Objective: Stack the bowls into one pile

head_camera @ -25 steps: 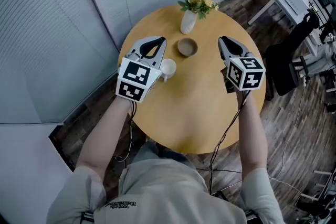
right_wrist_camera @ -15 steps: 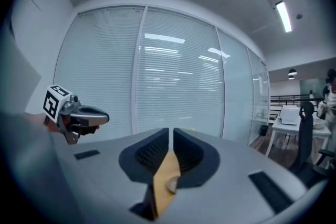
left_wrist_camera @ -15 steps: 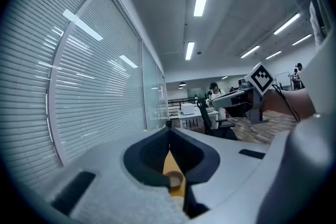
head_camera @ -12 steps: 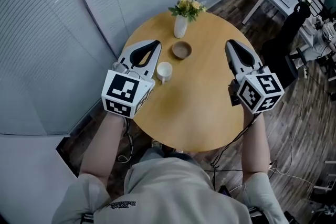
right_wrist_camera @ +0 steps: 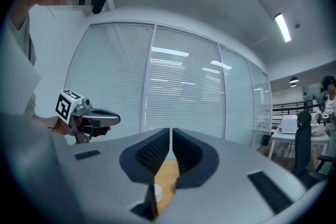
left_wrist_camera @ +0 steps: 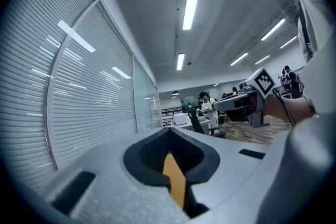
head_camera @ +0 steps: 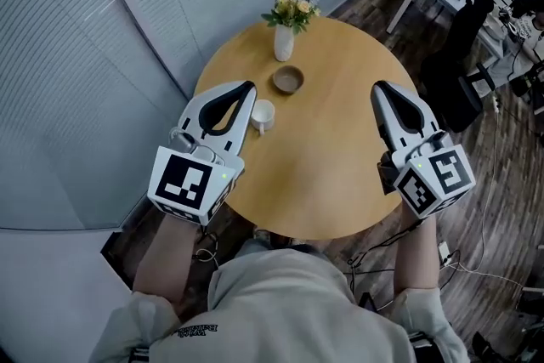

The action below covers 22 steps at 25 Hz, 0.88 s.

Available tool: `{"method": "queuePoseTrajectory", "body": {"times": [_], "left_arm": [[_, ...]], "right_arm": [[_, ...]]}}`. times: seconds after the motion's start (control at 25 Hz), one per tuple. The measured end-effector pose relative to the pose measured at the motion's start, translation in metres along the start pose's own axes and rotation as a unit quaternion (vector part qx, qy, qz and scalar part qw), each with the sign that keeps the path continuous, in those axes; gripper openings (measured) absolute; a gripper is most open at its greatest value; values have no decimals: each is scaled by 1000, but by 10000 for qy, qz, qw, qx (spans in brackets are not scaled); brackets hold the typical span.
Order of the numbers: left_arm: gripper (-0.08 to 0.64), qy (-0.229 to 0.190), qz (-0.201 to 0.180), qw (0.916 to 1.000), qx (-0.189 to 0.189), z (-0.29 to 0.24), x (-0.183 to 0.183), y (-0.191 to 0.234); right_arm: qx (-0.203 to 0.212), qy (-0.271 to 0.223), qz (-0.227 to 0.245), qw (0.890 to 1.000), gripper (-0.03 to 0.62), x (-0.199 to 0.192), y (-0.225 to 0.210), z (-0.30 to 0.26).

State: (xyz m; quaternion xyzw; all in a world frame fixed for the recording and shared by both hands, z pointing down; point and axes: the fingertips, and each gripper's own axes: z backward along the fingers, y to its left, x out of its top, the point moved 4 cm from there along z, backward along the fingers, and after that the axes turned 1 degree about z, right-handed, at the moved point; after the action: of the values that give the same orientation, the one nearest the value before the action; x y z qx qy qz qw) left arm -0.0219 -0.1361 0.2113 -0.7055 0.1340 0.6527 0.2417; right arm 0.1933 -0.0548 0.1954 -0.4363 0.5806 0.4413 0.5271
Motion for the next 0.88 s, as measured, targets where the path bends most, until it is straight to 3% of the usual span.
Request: {"method": "queuePoseTrajectory", "body": {"times": [0.36,0.88], "left_arm": [[21,87,-10,9998,-195,14,0,-35],[21,275,61,9993,-263,26,-14,-48]], "right_arm": [[-13,-9,58,10000,37,-5,19,37],[-226,300,-404,9985,35,-43,17,65]]}}
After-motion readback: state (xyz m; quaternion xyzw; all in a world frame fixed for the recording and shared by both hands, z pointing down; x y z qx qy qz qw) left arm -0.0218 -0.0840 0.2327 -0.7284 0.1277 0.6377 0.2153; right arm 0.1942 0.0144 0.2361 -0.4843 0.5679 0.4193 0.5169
